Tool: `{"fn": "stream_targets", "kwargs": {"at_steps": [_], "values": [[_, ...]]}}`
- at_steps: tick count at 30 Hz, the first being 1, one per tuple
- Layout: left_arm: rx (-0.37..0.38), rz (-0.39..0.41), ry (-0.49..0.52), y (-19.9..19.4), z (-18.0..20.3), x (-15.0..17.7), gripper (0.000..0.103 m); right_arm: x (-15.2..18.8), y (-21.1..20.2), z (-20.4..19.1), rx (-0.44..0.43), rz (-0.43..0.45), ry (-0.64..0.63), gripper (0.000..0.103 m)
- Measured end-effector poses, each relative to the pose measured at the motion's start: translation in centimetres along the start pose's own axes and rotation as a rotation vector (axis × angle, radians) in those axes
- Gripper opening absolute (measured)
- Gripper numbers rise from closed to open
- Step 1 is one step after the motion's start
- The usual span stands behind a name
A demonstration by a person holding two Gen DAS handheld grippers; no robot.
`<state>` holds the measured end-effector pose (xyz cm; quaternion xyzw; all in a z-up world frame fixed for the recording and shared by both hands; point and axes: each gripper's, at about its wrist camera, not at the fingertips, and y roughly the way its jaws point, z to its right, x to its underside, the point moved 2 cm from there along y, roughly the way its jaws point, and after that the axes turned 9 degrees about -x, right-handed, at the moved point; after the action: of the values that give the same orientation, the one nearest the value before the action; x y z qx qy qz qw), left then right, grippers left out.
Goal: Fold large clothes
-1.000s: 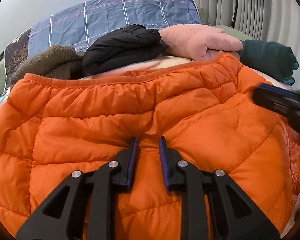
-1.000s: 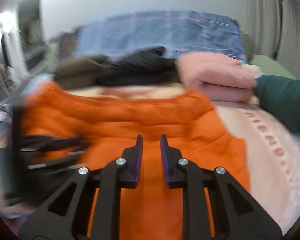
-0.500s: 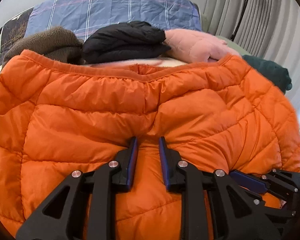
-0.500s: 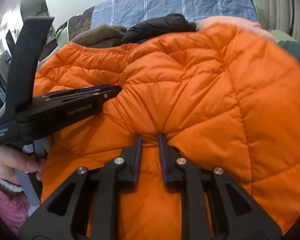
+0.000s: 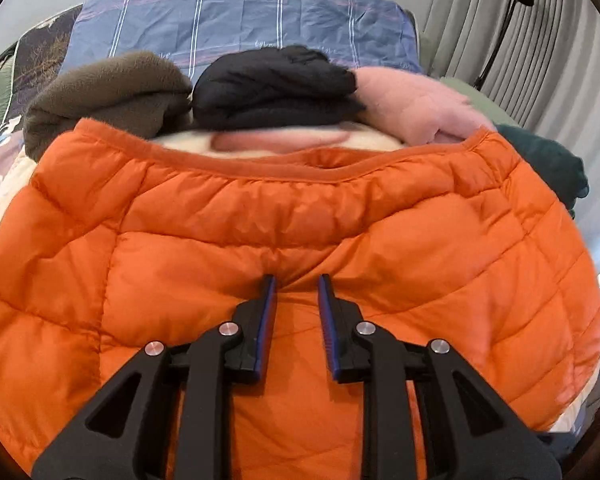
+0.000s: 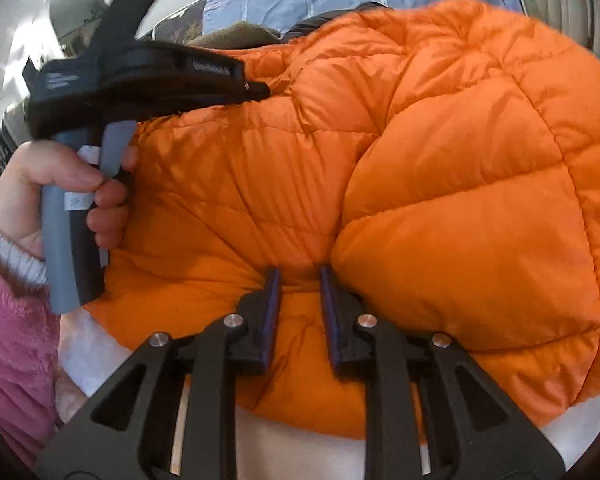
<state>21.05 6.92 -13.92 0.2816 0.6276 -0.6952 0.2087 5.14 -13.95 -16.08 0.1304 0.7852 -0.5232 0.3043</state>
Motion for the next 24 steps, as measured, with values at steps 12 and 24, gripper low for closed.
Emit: {"fn": "stream_targets", "kwargs": {"at_steps": [12, 24], "values": [[0.099, 0.035, -0.029, 1.1, -0.7, 0.4, 0.025, -5.0, 1.9, 1.5, 0.051, 0.03, 0.008, 0.043], [0.092, 0.047, -0.018, 1.3, -0.2, 0.8, 0.025, -11.9, 1.1, 2.0, 0.136, 0.085, 0.002, 0.03]]}}
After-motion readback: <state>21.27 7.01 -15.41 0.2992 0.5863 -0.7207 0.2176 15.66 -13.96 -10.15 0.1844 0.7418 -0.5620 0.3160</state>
